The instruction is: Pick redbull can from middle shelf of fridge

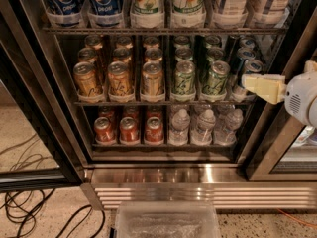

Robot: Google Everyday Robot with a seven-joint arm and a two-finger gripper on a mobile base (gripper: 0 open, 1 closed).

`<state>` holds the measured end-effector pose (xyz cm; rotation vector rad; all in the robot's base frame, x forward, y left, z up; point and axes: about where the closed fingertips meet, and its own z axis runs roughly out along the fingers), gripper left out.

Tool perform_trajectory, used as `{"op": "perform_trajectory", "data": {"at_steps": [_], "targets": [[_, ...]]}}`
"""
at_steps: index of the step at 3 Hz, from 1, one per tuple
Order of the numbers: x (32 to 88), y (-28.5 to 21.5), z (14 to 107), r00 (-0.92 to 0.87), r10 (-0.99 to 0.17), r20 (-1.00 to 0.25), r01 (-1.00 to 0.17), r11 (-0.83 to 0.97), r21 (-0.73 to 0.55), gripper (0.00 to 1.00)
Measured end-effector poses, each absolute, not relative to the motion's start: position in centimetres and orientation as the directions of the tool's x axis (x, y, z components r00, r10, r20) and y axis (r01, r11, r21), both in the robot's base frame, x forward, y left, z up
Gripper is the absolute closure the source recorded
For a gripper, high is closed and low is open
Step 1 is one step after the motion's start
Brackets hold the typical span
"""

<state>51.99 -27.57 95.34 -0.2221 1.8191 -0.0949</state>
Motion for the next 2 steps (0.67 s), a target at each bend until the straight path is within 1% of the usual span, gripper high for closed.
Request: {"op": "perform_trajectory", "data": {"at_steps": [1, 2], "targets": [[51.6, -26.9, 95.6, -0.246, -0.194, -0.949, -0.11, 0.979, -0.172, 0.2], [48.7, -25.2, 95.0, -0.295, -0.139, -0.945, -0.124, 0.987, -0.107, 0.19]]}}
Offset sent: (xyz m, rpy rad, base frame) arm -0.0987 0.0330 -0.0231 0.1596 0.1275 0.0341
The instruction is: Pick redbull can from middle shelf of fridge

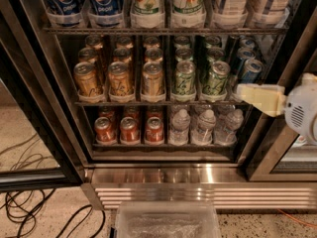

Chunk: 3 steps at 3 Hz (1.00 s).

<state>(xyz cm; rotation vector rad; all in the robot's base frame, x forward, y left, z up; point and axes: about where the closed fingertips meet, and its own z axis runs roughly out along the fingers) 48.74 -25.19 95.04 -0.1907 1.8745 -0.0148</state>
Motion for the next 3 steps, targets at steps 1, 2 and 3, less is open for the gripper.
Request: {"op": "perform_trajectory", "data": {"at_steps": [1, 2, 3], "targets": [[46.3, -23.5, 93.8, -0.358, -0.066, -0.931, -0.147, 0.989, -0.013, 0.17], [45.0, -23.4, 91.4, -0.412, -0.01, -0.911, -0.149, 0.987, 0.056, 0.18], [45.4, -23.5, 88.7, -0.448, 0.04, -0.893, -0.155, 0.98, 0.121, 0.19]]}}
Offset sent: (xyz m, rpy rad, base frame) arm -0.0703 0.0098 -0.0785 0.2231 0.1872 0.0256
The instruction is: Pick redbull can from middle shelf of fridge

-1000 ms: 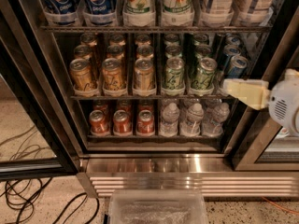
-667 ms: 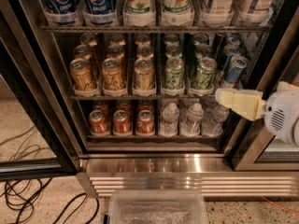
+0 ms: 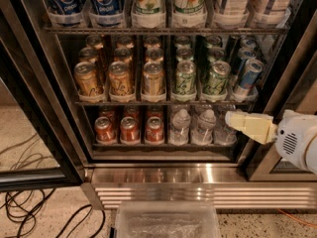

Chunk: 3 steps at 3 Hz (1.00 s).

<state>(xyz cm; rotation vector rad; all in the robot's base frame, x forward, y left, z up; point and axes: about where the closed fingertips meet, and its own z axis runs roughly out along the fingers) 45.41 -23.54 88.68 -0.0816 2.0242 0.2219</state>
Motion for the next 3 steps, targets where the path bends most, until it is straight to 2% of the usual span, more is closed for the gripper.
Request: {"op": "perform_trajectory", "data": {"at_steps": [2, 3], "targets": [[48.5, -24.7, 86.2, -0.424, 0.07, -0.903, -0.168, 0.974, 0.154, 0.2], [50.7, -25.8, 86.4, -0.375, 0.065, -0.925, -0.163, 0.977, 0.135, 0.3]]}}
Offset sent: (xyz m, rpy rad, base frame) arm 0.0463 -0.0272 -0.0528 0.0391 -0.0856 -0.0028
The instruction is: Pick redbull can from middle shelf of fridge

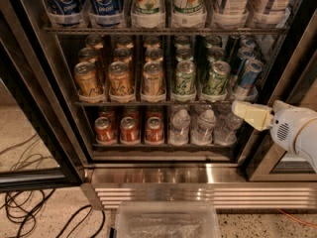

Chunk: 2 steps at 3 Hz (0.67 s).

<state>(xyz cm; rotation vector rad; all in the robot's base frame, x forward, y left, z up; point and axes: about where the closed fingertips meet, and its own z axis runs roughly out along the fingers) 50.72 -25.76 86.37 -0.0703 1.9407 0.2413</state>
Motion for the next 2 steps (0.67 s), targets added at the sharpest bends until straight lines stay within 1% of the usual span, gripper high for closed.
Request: {"op": "perform_trajectory", "data": {"at_steps": [1, 2], "targets": [[51.97, -26.32, 86.46, -0.34, 0.06, -0.939, -0.165, 0.979, 0.122, 0.35], [52.8, -25.88, 86.77, -0.313, 0.05, -0.948, -0.192, 0.975, 0.115, 0.56]]}}
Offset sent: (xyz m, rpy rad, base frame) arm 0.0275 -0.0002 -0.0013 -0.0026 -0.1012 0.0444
